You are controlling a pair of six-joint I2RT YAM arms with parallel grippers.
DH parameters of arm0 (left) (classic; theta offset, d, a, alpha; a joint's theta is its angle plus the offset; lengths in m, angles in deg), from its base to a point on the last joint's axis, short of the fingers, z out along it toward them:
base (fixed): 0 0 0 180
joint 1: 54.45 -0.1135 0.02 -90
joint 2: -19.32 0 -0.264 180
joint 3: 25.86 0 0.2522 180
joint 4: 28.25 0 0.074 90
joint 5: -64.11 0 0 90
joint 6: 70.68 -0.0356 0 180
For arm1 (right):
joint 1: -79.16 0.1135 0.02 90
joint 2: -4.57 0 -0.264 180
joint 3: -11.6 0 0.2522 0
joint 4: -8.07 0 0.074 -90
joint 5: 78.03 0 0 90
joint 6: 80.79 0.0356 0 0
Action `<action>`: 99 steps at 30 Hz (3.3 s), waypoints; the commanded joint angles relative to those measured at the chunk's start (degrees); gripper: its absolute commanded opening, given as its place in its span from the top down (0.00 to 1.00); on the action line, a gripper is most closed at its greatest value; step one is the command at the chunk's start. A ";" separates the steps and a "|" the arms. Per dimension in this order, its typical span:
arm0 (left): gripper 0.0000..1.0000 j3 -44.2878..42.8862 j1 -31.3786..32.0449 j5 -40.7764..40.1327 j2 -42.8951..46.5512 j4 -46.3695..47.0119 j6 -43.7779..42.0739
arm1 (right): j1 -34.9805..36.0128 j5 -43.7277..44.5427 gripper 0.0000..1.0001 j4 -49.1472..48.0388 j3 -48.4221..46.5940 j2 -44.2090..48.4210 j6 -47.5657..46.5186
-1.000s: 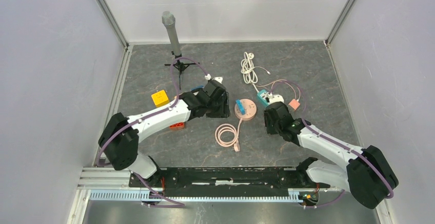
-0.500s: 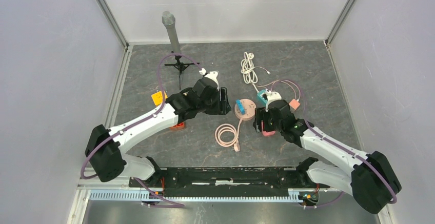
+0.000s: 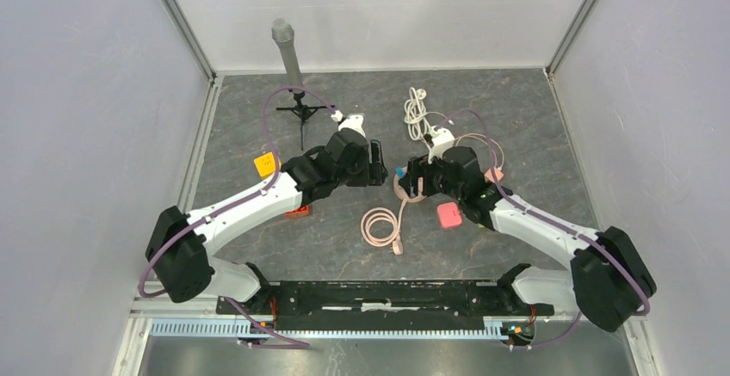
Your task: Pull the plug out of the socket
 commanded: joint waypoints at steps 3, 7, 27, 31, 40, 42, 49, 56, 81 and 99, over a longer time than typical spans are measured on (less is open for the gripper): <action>0.27 1.01 -0.08 -1.43 1.85 10.12 -0.20 | 0.09 0.20 0.23 -4.94 -5.44 -7.65 -3.70; 0.34 -2.61 -0.07 2.99 -3.47 8.68 -0.26 | 0.05 0.68 0.33 -3.50 -6.81 -11.12 -3.29; 0.56 -5.28 0.33 2.87 -19.26 10.66 3.61 | -0.06 2.74 0.74 -4.36 -2.15 -6.24 -0.12; 0.59 -4.25 0.55 2.39 -19.81 12.83 1.22 | -0.07 0.77 0.64 -4.01 -2.87 -7.37 -1.83; 0.59 -0.81 0.64 1.12 -21.41 17.85 6.29 | -0.05 2.19 0.56 -3.84 -3.09 -8.18 0.63; 0.59 -0.54 0.64 0.63 -22.05 18.06 7.64 | -0.05 3.64 0.59 -4.12 -3.32 -8.74 0.80; 0.60 0.55 0.64 0.95 -23.28 20.14 8.74 | -0.05 4.28 0.71 -4.07 -4.52 -10.10 1.41; 0.61 3.61 0.59 4.43 -24.56 24.89 8.58 | -0.05 2.99 0.89 -3.39 -4.35 -10.11 2.47; 0.71 0.79 0.46 4.44 -26.55 15.47 8.38 | -1.05 2.72 0.95 -4.52 -6.53 -12.72 0.84; 0.73 1.49 0.20 1.07 -30.17 12.10 8.08 | -2.24 -4.28 1.00 -8.39 -4.22 -11.84 -1.48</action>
